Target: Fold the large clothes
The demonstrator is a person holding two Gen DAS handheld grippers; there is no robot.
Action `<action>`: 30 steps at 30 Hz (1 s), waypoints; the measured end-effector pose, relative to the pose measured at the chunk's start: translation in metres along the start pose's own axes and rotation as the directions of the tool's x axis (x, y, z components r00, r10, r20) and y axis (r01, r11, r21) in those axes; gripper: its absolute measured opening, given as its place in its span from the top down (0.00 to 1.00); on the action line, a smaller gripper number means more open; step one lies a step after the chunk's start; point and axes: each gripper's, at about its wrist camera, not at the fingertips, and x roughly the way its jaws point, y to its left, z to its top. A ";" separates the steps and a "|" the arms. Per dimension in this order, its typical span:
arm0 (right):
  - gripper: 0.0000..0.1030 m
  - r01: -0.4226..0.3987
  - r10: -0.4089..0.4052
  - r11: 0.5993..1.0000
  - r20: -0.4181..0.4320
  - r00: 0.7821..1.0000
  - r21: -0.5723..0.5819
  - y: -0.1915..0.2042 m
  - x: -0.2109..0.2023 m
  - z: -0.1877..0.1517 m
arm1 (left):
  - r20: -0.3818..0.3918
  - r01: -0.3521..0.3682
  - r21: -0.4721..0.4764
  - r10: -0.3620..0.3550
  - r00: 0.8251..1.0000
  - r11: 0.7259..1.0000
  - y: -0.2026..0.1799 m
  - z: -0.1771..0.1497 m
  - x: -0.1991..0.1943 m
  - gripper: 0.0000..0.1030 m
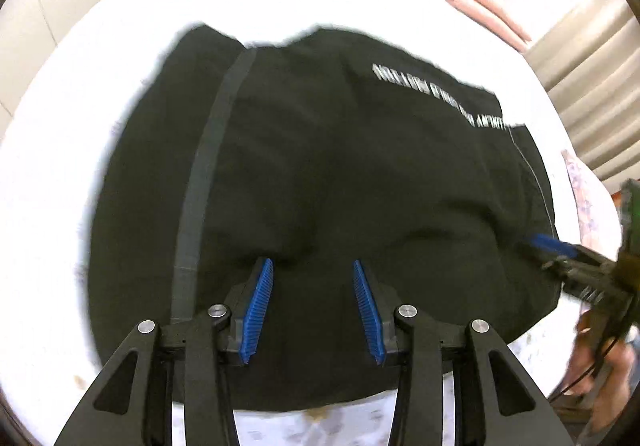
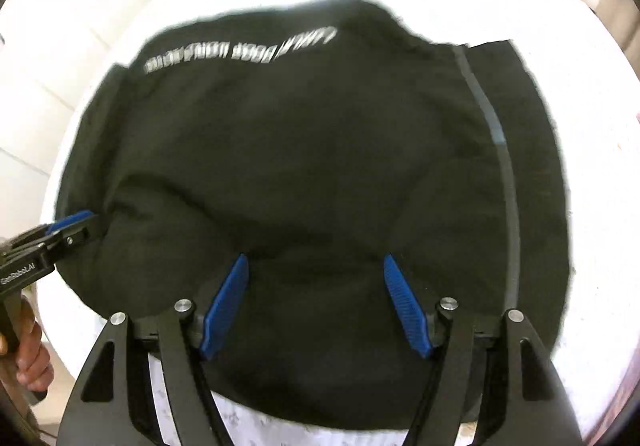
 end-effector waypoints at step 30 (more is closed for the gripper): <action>0.00 -0.332 0.382 0.844 -0.038 0.923 0.422 -0.167 0.068 -0.025 | -0.107 0.405 -0.484 -0.512 0.853 0.775 0.198 -0.011 0.077 0.29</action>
